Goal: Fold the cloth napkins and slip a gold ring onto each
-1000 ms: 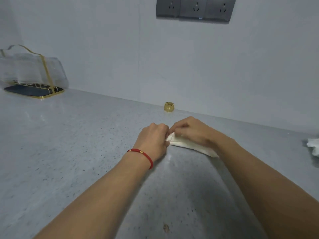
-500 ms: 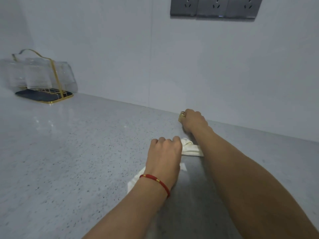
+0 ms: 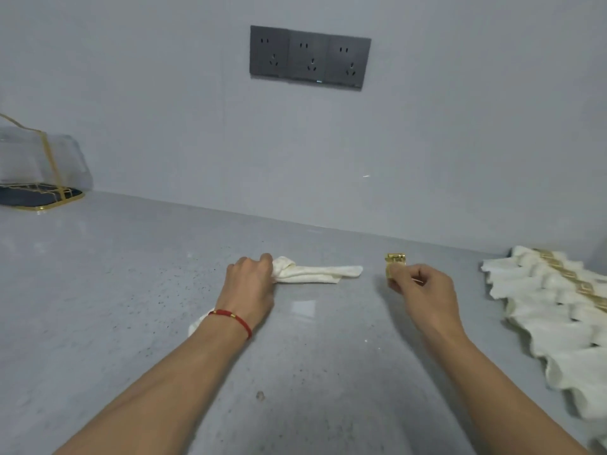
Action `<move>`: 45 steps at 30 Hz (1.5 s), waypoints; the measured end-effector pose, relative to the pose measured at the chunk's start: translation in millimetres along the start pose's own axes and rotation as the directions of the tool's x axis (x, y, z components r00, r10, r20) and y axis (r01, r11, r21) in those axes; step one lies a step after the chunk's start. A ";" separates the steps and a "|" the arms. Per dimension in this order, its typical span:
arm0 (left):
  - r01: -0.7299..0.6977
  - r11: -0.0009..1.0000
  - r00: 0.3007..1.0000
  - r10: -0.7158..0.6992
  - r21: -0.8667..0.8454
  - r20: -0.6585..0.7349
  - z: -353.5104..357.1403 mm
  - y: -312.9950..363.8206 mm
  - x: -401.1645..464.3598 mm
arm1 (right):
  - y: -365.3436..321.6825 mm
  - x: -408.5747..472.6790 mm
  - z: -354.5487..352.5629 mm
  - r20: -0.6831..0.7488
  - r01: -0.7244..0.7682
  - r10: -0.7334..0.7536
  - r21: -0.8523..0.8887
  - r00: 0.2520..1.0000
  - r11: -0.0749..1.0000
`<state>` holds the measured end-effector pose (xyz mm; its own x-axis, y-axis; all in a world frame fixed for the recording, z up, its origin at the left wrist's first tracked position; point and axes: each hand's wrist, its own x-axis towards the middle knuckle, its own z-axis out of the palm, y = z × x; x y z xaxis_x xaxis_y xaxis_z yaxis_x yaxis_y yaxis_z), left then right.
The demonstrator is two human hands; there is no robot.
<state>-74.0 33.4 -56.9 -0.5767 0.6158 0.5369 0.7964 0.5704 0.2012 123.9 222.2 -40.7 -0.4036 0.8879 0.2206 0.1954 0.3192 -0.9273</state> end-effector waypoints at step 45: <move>-0.437 0.870 0.890 0.384 -0.227 -0.245 4.9 27.0 -18.7 | -5.4 -40.4 7.6 0.287 0.691 -0.636 -0.419 0.716 0.589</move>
<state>-42.6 40.0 -65.6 -0.1633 0.6337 0.7561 0.9866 0.1032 0.1266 132.3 182.1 -46.9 -0.6697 0.3381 0.6612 0.2110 0.9403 -0.2671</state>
